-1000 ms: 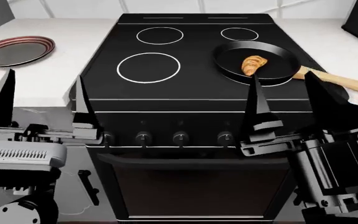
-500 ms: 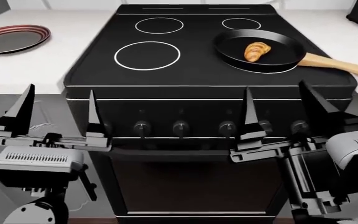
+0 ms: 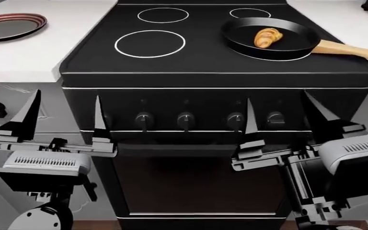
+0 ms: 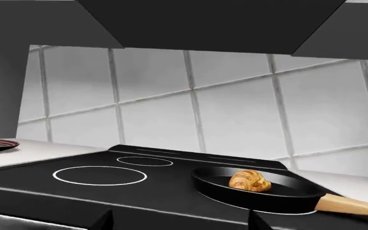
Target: Pick the croissant and place it on the pan. Then turn on the stove to warm the croissant.
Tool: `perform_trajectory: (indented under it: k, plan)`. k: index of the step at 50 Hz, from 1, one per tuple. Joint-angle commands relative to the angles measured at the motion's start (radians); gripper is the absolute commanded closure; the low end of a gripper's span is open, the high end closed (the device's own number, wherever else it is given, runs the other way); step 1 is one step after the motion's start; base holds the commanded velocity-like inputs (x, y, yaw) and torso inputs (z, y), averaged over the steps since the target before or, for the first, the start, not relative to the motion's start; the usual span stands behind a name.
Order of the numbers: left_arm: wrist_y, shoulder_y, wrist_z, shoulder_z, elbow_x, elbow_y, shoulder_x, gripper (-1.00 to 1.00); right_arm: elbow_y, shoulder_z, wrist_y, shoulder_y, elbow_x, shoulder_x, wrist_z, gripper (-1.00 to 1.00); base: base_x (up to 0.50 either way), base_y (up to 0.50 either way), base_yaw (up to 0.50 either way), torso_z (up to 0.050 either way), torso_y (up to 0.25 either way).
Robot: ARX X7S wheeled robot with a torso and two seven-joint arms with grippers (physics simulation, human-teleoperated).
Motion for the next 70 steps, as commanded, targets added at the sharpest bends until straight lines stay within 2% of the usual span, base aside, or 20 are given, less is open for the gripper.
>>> perform_trajectory:
  k: [1,70]
  plan:
    - [0.003,0.001,-0.002,0.001,0.002,-0.005,0.000,-1.00,0.005,-0.008,0.014,-0.001,0.001,0.009,0.002,-1.00,0.00,0.00,0.00,-0.050,0.008]
    - [0.007,-0.004,-0.013,0.010,0.005,-0.031,0.000,-1.00,0.030,-0.012,0.014,0.003,0.047,0.008,0.015,-1.00,0.00,0.00,0.00,-0.050,0.007]
